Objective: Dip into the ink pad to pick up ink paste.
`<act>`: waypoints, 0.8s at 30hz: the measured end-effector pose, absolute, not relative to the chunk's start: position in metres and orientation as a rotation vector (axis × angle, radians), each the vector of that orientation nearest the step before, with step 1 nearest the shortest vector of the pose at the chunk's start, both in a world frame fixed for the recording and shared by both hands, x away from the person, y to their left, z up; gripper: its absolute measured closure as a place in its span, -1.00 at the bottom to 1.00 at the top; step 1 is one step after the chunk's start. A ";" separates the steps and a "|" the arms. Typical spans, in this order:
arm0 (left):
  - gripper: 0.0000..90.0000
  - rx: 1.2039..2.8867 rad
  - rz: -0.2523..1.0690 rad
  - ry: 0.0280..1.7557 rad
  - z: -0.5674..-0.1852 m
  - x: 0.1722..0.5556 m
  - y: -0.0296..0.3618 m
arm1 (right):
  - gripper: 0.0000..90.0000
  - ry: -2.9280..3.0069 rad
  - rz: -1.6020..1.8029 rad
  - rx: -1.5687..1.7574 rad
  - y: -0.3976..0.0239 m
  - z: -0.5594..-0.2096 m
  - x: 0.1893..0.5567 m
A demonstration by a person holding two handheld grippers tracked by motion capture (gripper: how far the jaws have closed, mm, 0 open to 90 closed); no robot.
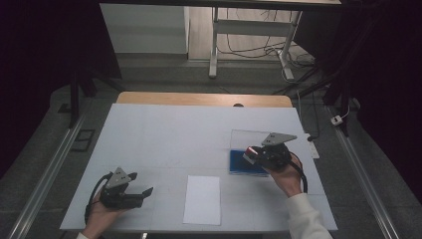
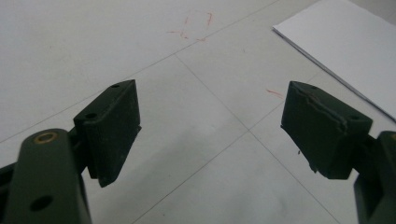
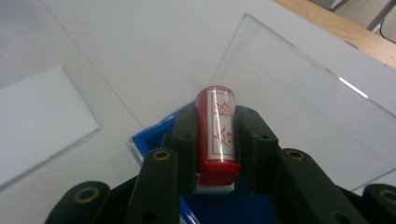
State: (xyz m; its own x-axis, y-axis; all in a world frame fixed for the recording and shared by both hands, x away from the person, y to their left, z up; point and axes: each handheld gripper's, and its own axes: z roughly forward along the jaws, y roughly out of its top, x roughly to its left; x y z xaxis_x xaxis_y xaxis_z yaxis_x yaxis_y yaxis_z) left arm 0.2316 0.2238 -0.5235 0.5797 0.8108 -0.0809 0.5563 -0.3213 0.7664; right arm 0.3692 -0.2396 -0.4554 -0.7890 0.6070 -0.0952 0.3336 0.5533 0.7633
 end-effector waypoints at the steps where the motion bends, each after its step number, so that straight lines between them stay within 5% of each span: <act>1: -0.55 2.021 0.410 1.088 -0.523 0.232 0.224 | 0.56 2.448 1.072 0.769 -0.239 -0.457 0.370; 24: -0.55 2.038 0.407 1.084 -0.525 0.232 0.223 | 0.56 2.504 0.894 0.806 -0.234 -0.473 0.381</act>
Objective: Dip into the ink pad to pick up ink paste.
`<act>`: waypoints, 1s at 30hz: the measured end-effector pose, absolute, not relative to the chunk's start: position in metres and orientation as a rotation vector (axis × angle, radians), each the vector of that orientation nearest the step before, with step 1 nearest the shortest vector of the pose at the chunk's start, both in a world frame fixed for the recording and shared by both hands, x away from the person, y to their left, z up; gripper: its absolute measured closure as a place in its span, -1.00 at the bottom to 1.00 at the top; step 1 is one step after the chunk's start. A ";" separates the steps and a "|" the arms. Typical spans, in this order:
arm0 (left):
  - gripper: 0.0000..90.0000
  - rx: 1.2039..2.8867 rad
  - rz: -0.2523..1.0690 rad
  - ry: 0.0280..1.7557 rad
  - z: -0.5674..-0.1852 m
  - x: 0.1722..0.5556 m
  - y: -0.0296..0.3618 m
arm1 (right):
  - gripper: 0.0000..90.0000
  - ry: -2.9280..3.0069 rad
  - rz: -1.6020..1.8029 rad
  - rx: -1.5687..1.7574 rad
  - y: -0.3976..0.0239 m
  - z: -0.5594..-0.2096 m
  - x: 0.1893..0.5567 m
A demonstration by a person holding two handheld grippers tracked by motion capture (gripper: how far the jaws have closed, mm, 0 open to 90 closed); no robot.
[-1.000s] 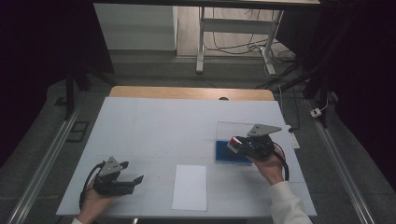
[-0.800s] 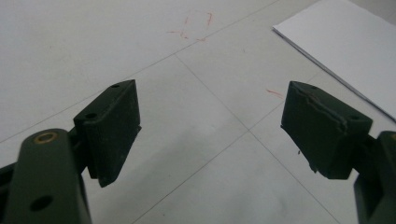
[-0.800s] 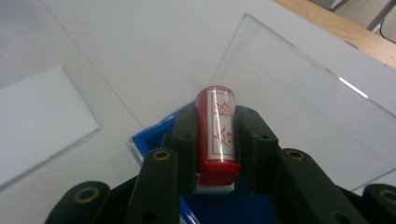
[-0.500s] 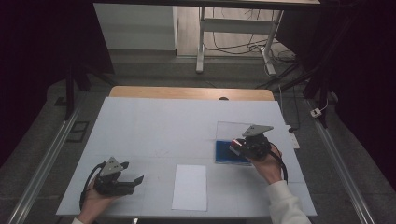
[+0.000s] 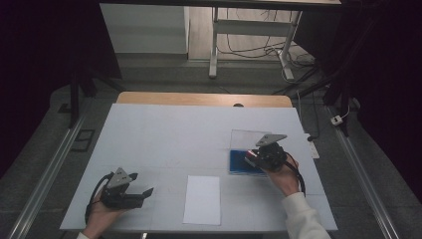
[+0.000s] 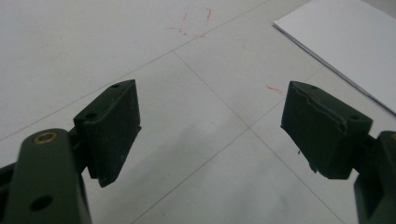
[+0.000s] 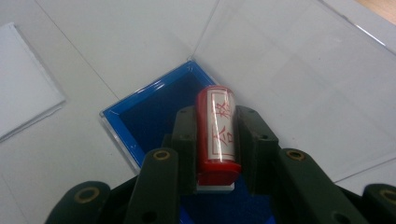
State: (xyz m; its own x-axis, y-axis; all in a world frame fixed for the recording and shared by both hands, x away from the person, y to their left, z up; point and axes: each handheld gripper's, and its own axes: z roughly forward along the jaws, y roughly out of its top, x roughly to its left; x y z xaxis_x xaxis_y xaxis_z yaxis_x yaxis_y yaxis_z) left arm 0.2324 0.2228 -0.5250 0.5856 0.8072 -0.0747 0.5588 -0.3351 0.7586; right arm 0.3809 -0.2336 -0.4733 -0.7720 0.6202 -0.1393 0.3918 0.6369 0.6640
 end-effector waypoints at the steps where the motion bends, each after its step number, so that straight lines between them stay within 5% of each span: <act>1: -0.55 2.039 0.407 1.084 -0.525 0.232 0.223 | 0.56 2.508 0.892 0.804 -0.233 -0.474 0.381; 30: -0.56 2.047 0.406 1.084 -0.525 0.232 0.223 | 0.58 2.539 0.841 0.857 -0.231 -0.476 0.384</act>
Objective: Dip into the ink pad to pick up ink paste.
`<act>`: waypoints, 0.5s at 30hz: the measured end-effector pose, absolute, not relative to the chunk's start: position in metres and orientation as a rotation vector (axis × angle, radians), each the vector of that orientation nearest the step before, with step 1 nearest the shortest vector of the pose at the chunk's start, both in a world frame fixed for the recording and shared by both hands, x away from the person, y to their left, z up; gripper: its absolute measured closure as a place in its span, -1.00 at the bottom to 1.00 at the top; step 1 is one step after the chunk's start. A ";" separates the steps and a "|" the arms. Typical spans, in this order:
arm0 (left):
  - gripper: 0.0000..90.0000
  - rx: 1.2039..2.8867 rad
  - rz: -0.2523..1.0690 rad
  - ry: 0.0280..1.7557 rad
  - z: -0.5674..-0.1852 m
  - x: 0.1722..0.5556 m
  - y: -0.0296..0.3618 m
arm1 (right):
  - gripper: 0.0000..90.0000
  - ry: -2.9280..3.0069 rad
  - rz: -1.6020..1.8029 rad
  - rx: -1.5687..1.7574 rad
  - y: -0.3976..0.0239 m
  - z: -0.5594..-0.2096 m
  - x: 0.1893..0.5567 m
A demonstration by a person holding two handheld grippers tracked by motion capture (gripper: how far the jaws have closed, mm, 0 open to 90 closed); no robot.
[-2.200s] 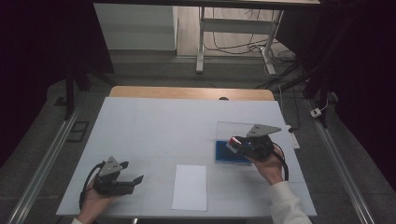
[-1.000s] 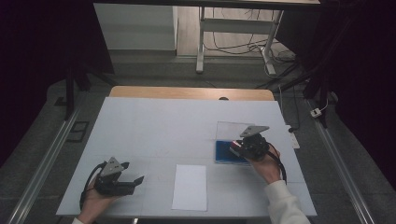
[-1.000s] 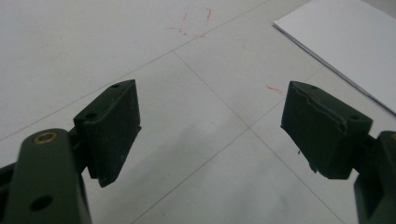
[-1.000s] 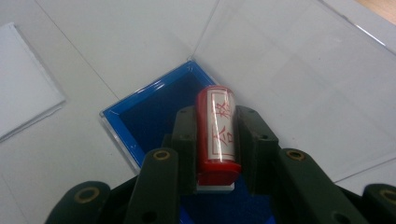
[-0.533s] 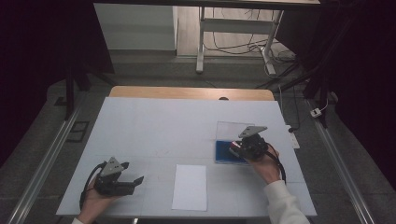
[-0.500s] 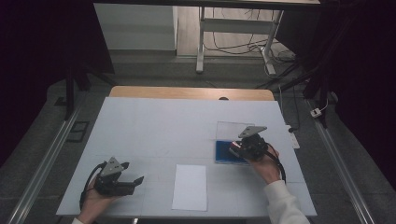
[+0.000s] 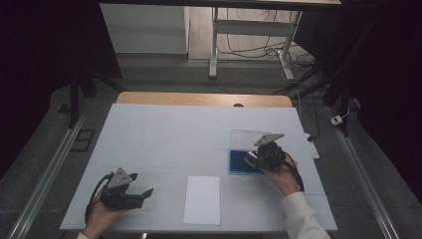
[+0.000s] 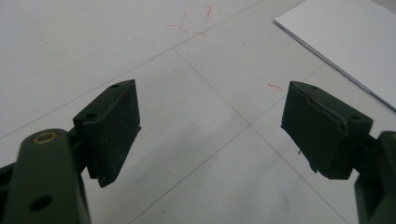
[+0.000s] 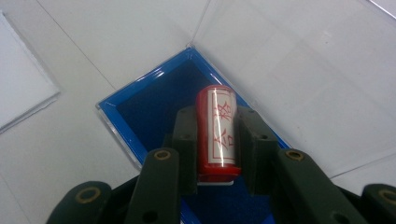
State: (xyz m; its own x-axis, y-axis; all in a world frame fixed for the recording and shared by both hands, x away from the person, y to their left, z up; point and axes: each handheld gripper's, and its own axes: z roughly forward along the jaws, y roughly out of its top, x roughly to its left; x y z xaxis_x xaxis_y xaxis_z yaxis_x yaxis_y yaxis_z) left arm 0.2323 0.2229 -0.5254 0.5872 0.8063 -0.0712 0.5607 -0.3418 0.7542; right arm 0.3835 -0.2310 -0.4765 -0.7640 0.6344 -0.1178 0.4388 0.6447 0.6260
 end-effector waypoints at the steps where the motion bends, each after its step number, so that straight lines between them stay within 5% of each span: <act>1: -0.56 2.048 0.405 1.083 -0.525 0.232 0.223 | 0.58 2.539 0.841 0.857 -0.231 -0.476 0.384; 15: -0.57 2.044 0.399 1.095 -0.525 0.231 0.224 | 0.58 2.533 0.803 0.841 -0.228 -0.481 0.381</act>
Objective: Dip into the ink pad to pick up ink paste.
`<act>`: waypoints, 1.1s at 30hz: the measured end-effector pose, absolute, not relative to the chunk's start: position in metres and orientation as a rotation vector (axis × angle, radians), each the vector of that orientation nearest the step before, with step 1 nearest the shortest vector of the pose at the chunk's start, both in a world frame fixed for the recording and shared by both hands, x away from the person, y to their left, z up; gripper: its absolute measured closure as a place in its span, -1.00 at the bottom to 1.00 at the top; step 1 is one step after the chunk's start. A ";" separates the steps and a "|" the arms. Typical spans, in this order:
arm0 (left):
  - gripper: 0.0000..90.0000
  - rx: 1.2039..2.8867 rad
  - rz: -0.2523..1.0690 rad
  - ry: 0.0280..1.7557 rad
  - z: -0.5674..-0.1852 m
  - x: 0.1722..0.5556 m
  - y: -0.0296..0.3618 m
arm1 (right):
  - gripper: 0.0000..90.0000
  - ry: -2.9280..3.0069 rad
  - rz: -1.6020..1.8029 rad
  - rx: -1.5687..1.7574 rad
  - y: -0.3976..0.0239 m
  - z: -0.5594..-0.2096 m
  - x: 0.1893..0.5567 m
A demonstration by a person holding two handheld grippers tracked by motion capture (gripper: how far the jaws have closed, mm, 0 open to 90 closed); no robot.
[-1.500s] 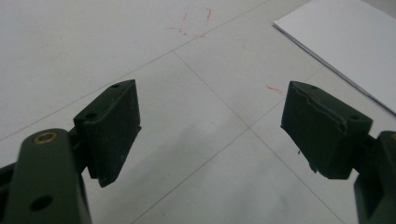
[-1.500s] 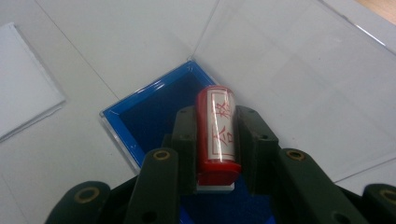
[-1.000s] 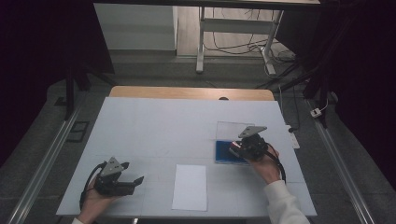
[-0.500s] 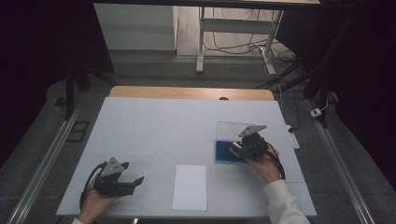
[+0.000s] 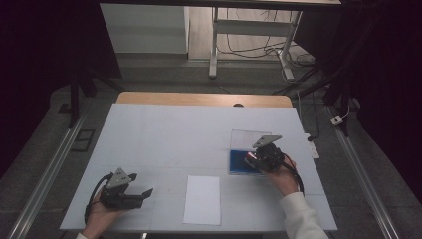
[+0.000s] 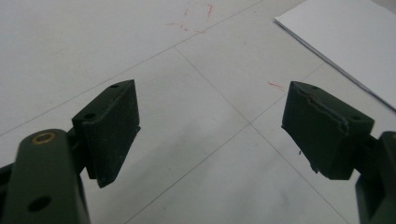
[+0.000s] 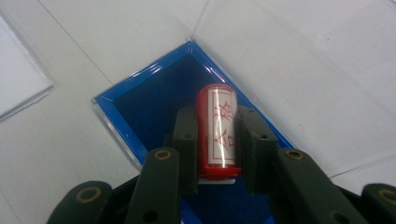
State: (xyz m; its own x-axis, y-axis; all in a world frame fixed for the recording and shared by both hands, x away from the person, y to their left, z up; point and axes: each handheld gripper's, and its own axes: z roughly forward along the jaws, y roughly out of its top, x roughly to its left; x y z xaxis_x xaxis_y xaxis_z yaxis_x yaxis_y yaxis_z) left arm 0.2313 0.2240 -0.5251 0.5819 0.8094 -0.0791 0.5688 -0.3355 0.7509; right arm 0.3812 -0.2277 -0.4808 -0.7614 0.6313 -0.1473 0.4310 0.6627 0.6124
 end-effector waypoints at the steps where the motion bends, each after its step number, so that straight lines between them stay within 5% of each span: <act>1: -0.57 2.044 0.399 1.095 -0.525 0.231 0.224 | 0.58 2.533 0.803 0.841 -0.228 -0.481 0.381; 33: -0.58 2.026 0.392 1.104 -0.524 0.232 0.227 | 0.57 2.519 0.891 0.836 -0.236 -0.480 0.382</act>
